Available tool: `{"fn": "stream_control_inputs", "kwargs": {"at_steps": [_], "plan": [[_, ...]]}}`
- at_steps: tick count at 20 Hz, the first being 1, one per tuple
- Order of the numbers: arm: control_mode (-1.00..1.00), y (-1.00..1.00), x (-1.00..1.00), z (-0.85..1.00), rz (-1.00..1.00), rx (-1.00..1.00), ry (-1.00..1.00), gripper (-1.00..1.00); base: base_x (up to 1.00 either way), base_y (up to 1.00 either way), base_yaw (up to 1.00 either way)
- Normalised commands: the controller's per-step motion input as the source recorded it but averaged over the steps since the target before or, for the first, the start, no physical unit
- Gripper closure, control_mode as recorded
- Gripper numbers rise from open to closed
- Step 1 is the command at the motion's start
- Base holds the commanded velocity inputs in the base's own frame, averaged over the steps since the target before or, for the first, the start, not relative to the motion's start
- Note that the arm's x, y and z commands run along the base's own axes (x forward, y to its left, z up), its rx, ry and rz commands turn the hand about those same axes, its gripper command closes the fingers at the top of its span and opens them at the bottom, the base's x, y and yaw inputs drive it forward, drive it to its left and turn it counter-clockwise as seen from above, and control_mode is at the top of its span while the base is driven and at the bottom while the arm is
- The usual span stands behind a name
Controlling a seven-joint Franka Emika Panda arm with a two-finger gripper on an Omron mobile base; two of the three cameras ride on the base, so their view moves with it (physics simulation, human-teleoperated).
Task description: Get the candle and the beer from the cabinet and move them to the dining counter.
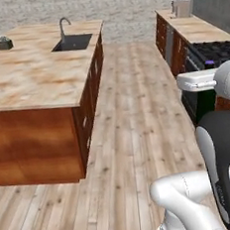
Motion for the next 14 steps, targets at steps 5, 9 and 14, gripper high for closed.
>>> {"fn": "stream_control_inputs", "kwargs": {"at_steps": [5,9,14], "plan": [[1.00,0.00,0.00,0.00,0.00,0.00,0.00,1.00,1.00,-0.31,0.37],[1.00,0.00,0.00,0.00,0.00,0.00,0.00,1.00,0.94,-0.01,0.72],[1.00,0.00,0.00,0.00,0.00,0.00,0.00,1.00,0.88,0.00,0.77]]}}
